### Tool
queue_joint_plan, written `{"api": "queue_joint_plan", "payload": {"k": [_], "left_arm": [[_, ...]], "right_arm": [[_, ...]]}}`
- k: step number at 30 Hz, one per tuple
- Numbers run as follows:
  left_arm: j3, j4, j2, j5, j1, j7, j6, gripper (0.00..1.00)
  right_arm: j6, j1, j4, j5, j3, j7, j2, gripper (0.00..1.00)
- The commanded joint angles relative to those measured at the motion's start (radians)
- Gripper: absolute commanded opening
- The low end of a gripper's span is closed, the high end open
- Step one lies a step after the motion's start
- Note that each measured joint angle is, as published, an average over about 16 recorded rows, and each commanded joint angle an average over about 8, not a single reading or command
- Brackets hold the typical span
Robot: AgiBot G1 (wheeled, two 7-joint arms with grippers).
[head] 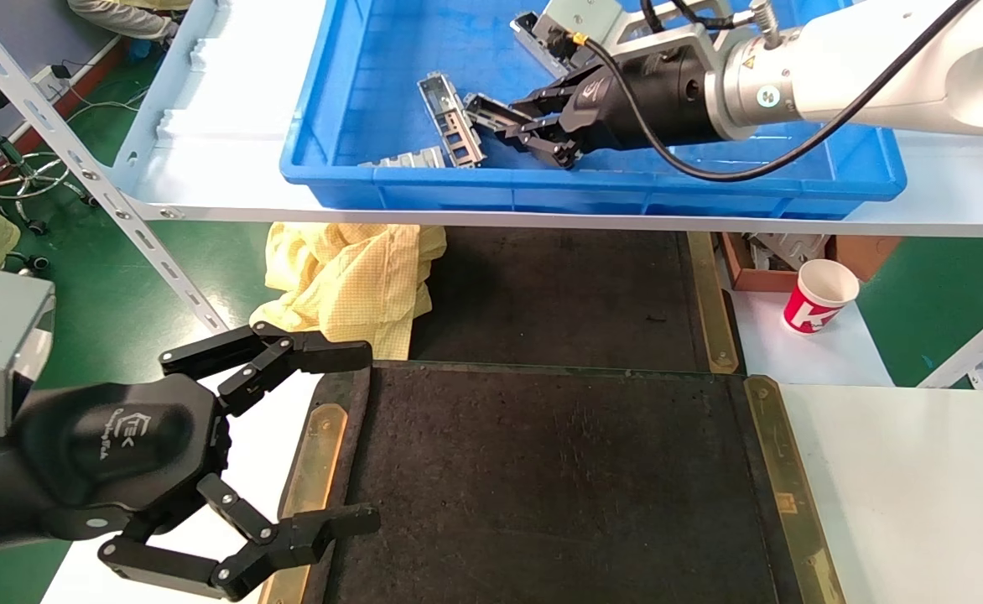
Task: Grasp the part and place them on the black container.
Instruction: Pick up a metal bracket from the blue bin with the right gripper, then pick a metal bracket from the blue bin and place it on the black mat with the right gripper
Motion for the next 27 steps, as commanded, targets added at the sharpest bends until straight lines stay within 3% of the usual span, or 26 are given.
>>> {"api": "queue_joint_plan", "payload": {"k": [1,19,23,27], "left_arm": [[0.0,0.0,0.0,0.0,0.0,0.0,0.0,1.0],[0.0,0.0,0.0,0.0,0.0,0.0,0.0,1.0],[0.0,0.0,0.0,0.0,0.0,0.0,0.0,1.0],[0.0,0.0,0.0,0.0,0.0,0.0,0.0,1.0]], "right_arm": [[0.009,0.002,-0.001,0.006,-0.002,-0.003,0.001,0.0],[0.056,0.079,-0.044,0.084,0.012,-0.101,0.01,0.0],[0.019,0.11,-0.073,0.095,0.017,-0.131,0.027,0.0],[-0.085,0.142,-0.095,0.101,0.019,-0.167,0.062,0.0]]}}
